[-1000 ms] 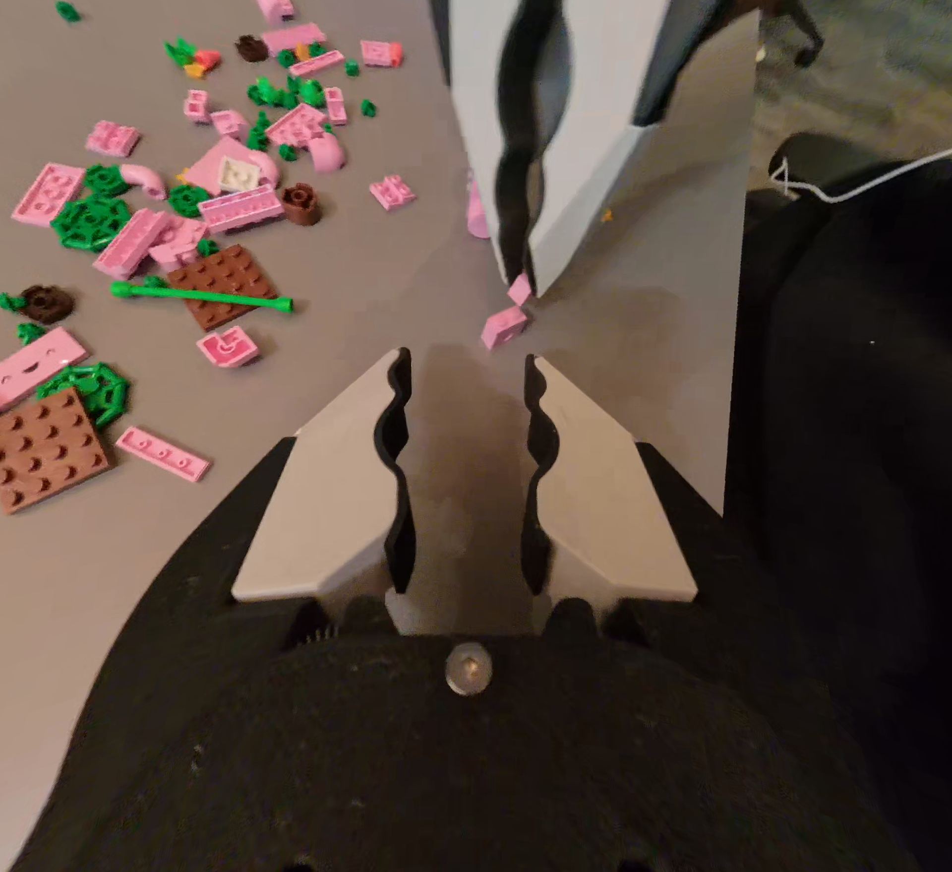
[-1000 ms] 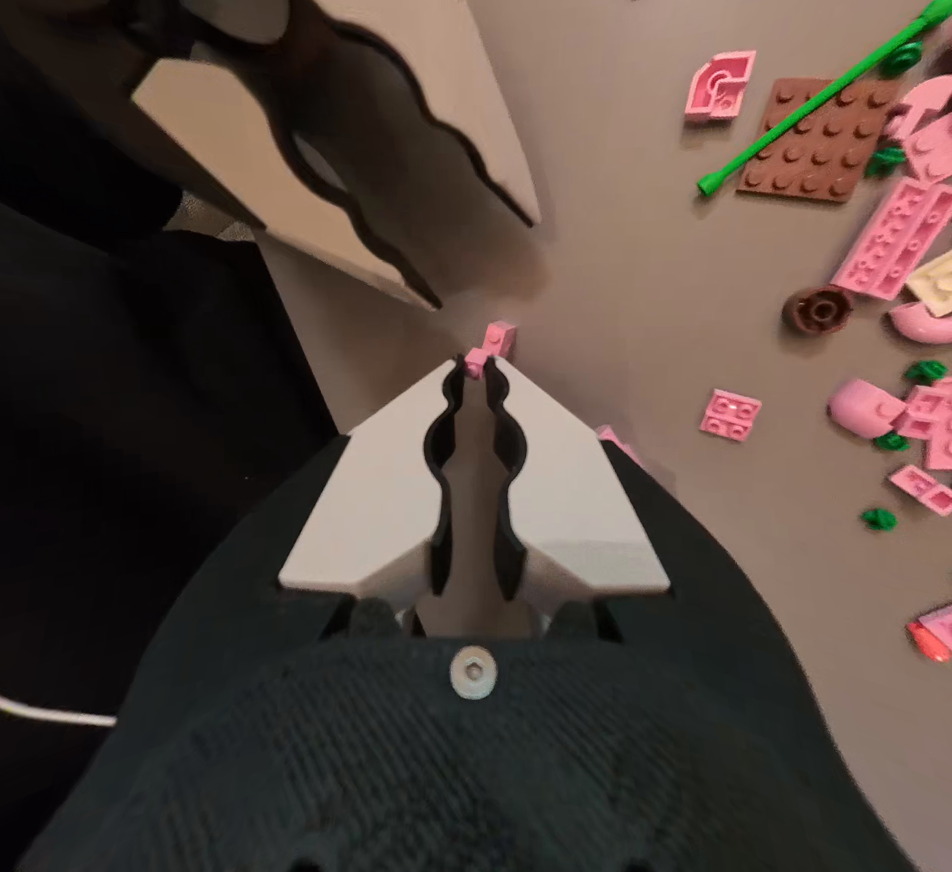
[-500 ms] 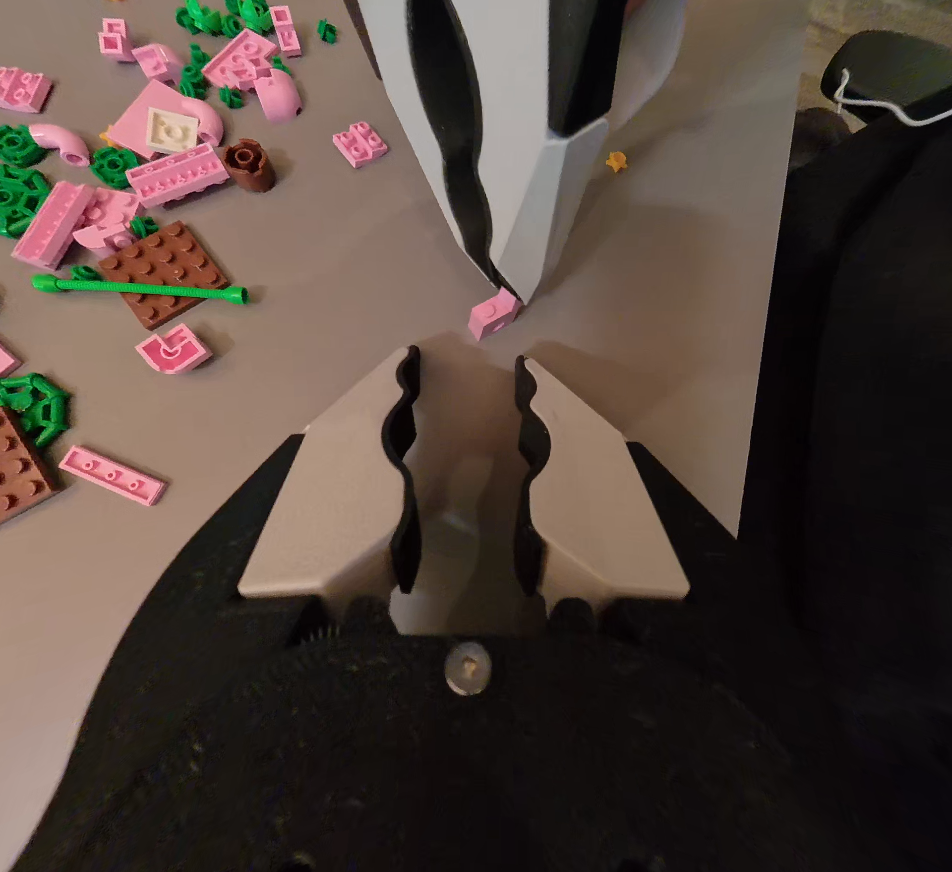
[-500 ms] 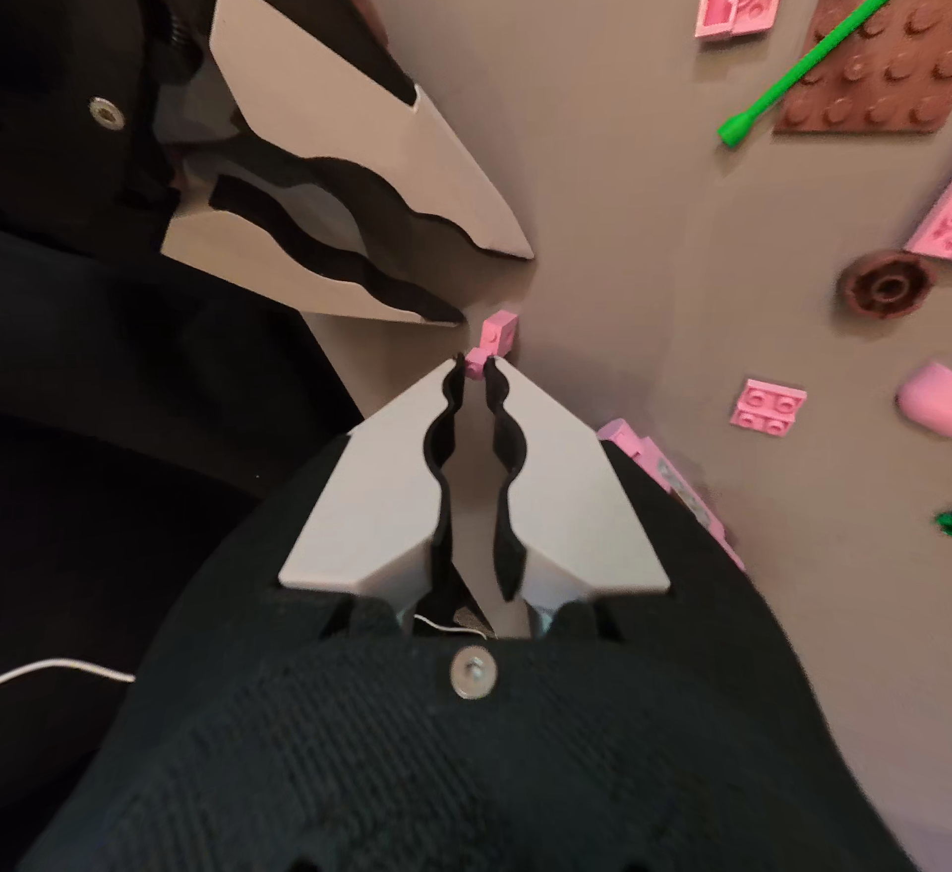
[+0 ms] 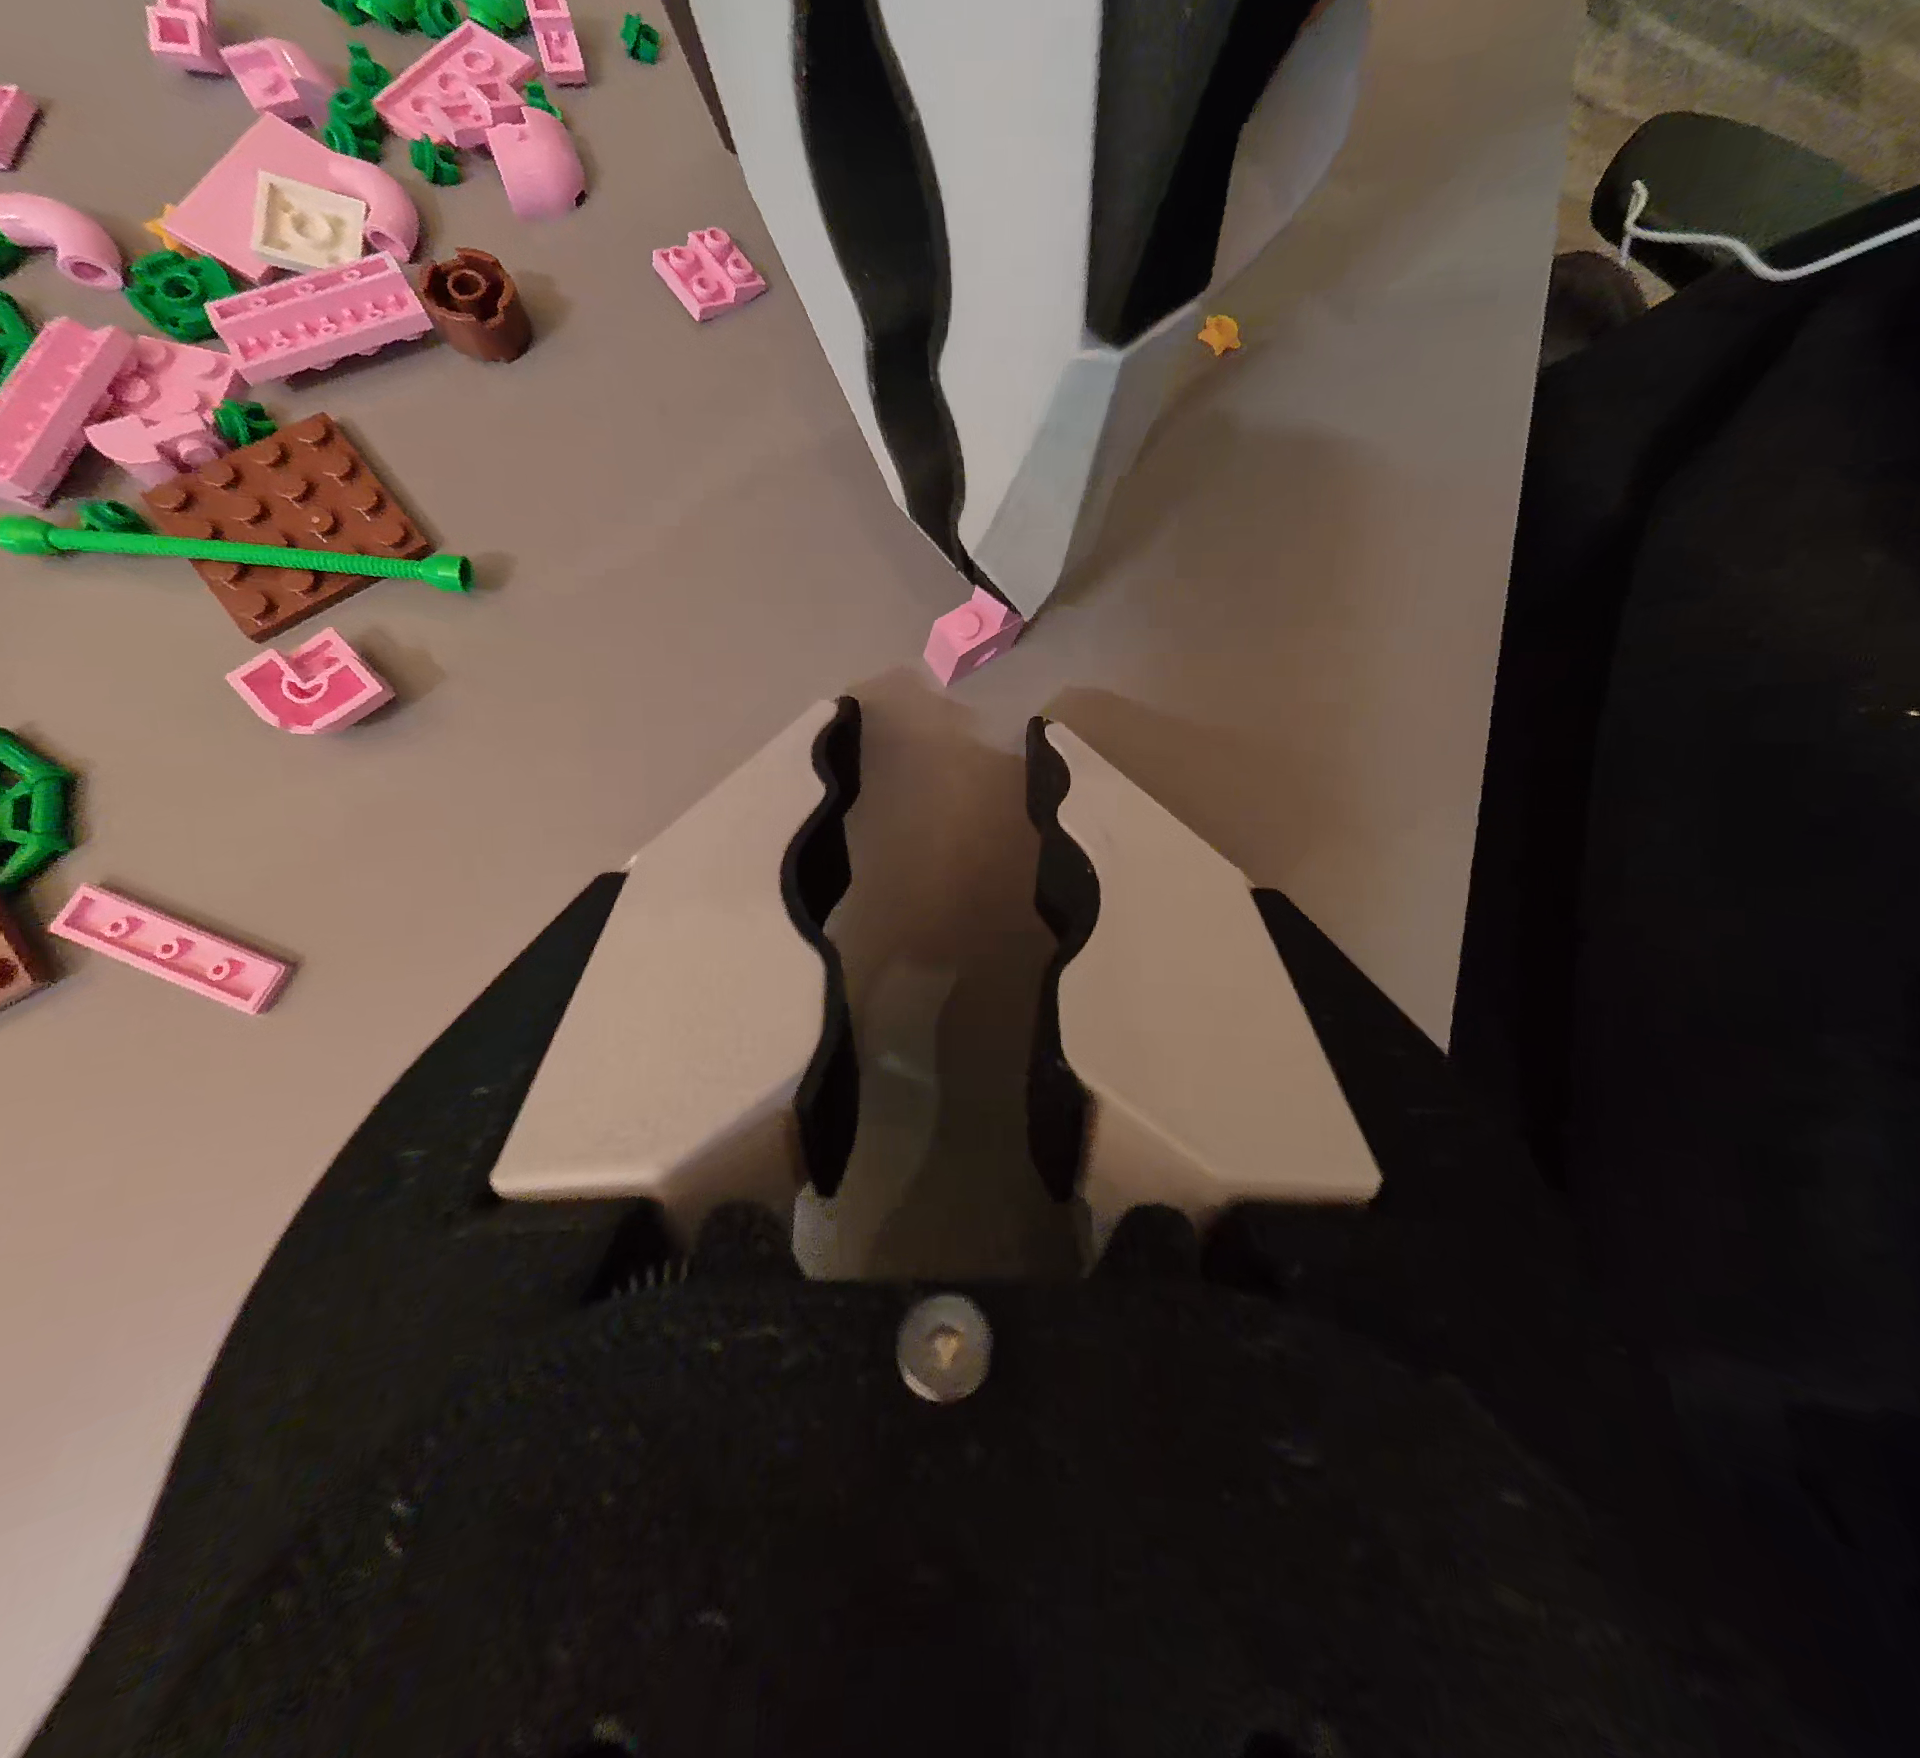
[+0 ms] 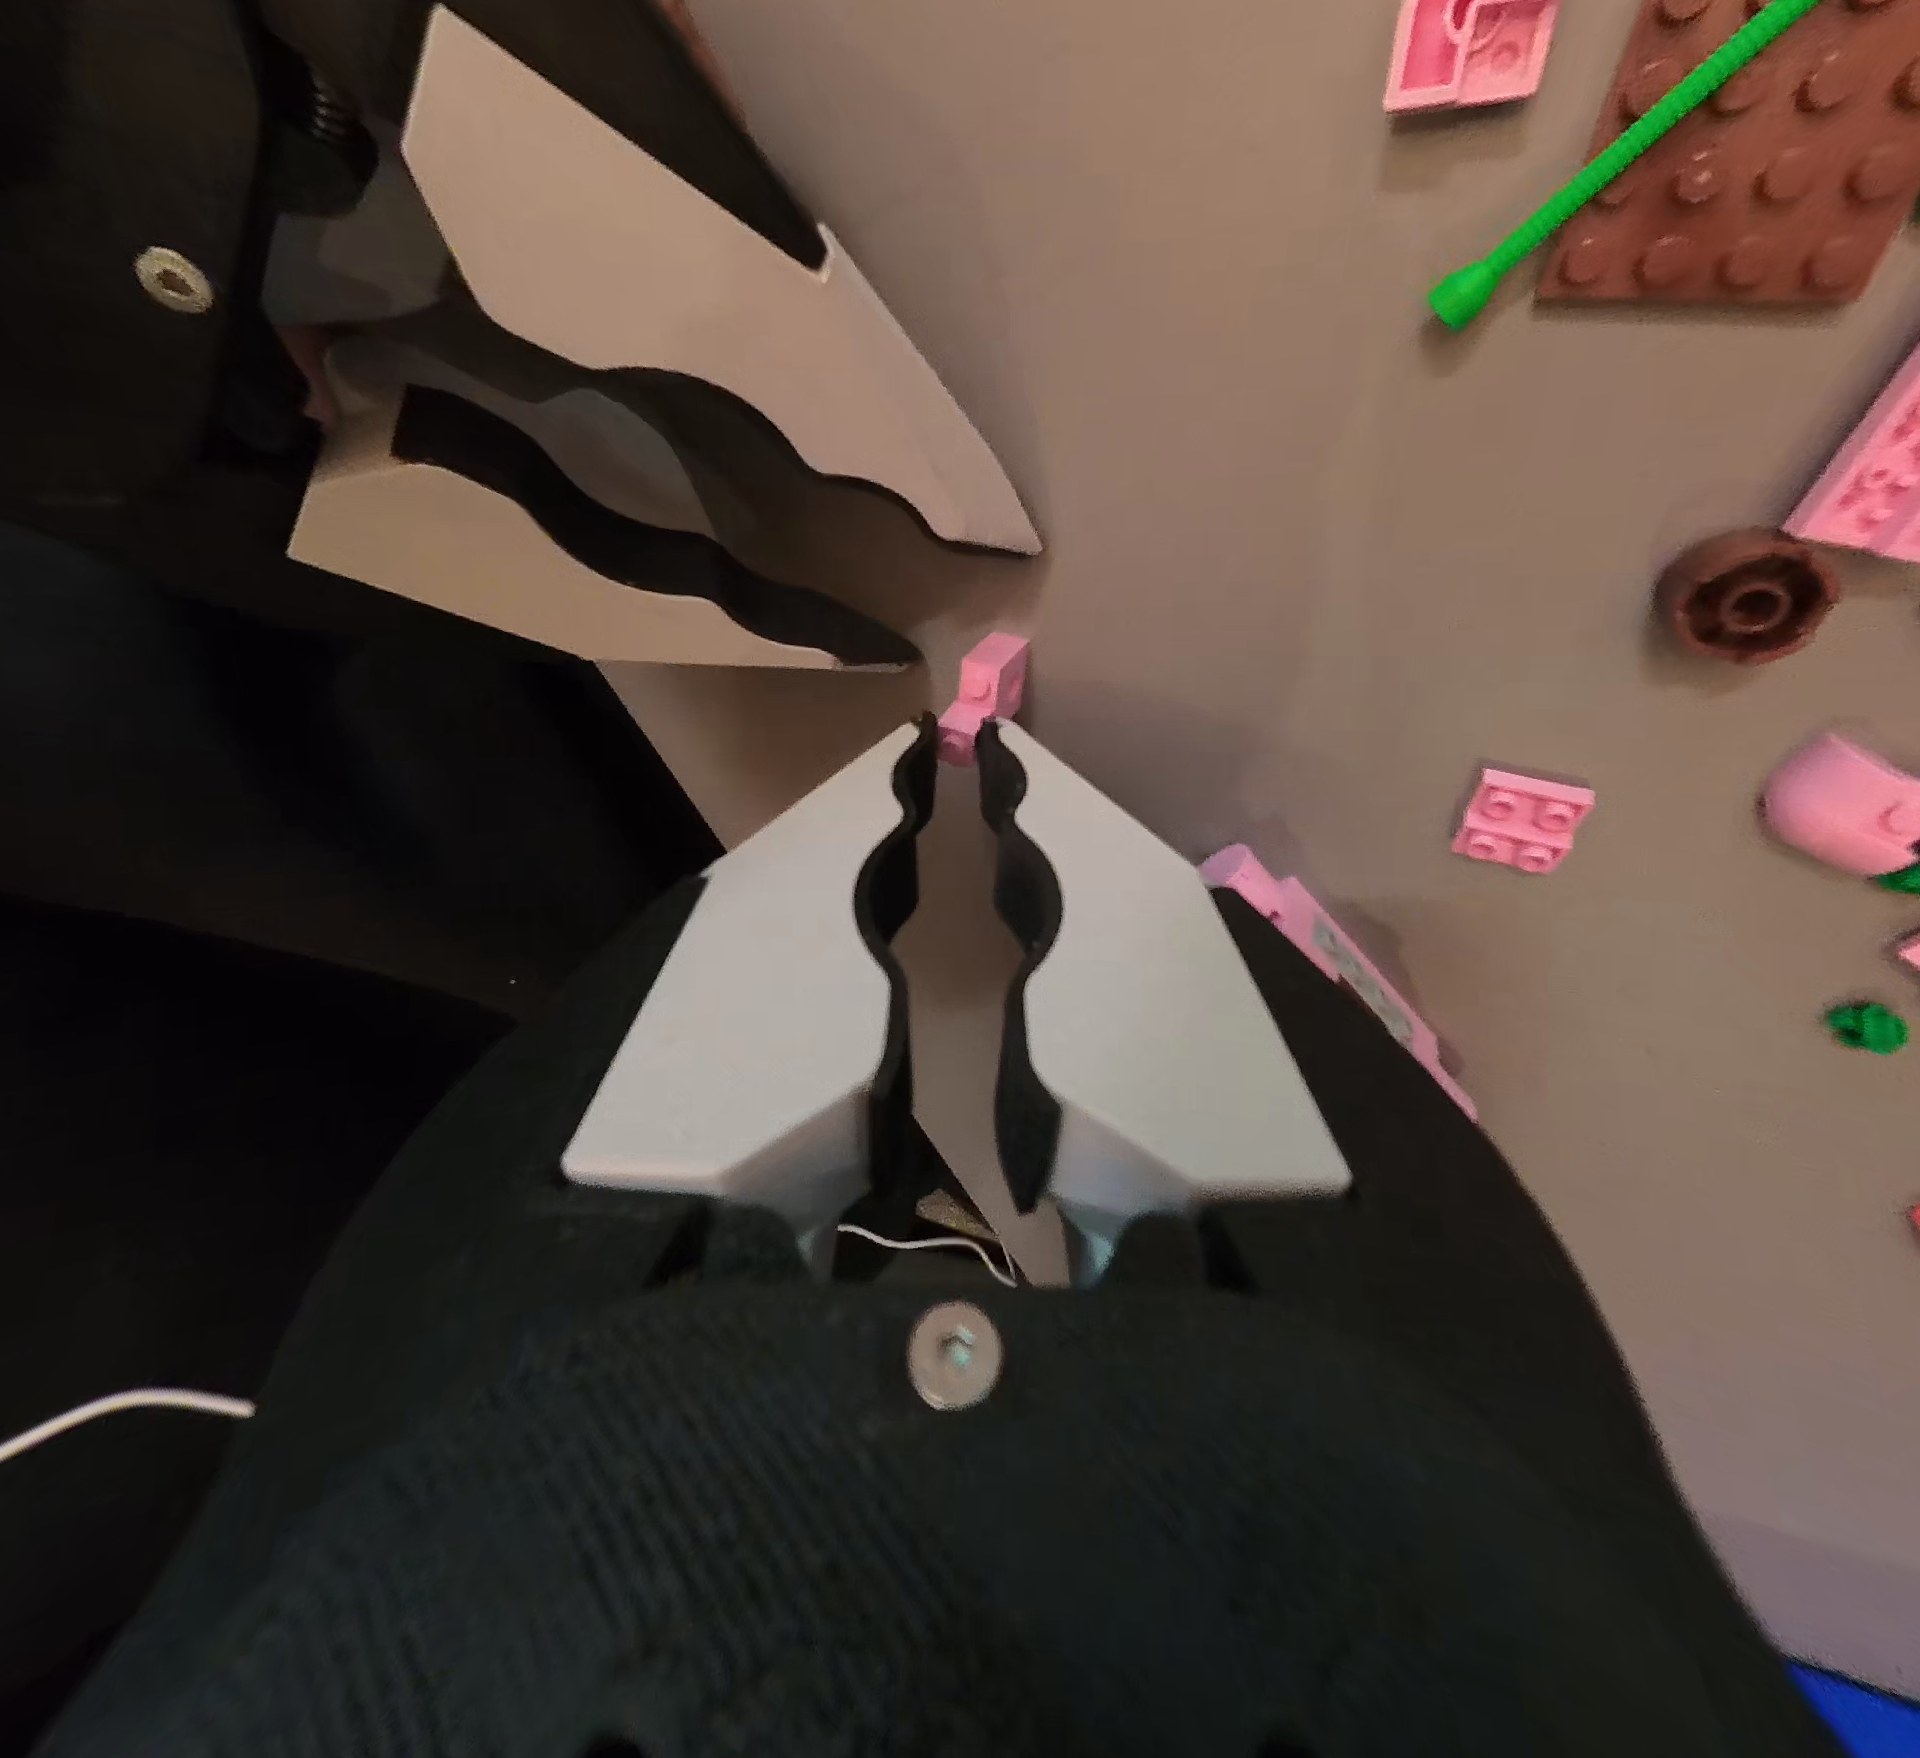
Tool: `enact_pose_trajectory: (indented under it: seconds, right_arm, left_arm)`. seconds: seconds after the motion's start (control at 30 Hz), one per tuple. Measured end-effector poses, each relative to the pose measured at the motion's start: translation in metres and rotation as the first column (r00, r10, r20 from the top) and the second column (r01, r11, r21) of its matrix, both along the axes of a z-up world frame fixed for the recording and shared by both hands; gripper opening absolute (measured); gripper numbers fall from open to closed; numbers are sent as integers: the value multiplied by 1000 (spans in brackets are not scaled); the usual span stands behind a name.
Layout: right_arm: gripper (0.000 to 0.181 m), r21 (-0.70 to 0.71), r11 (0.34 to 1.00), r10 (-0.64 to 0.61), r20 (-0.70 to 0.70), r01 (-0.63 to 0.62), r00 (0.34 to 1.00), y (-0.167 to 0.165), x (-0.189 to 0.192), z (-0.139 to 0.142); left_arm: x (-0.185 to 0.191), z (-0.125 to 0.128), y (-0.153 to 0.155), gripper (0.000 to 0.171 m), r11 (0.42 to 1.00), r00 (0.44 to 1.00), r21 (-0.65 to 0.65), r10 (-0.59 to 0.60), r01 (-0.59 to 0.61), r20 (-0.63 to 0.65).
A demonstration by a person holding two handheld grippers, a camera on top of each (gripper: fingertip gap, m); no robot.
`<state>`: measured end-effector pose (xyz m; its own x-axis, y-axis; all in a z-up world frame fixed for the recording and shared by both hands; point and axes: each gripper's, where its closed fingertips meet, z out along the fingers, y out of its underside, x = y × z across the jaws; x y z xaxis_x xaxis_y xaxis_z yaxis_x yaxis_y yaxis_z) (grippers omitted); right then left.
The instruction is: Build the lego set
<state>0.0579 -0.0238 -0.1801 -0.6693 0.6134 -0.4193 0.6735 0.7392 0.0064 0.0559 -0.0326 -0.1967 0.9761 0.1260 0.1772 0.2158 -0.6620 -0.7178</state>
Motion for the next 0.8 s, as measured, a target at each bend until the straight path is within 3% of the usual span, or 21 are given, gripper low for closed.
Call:
enact_pose_trajectory:
  seconds: [0.5,0.6,0.8]
  right_arm:
    - [7,66,997,36,28,-37,999,-1,-1,-2]
    - [7,36,998,53,-38,-51,998,-1,-1,-2]
    - [7,-104,994,-28,-105,17,994,-2,-2,-2]
  left_arm:
    - [2,4,-3,29,999,996,42,-2,-2,88]
    - [2,5,-3,29,999,995,45,-2,-2,96]
    - [1,3,-3,30,999,996,34,5,-8,87]
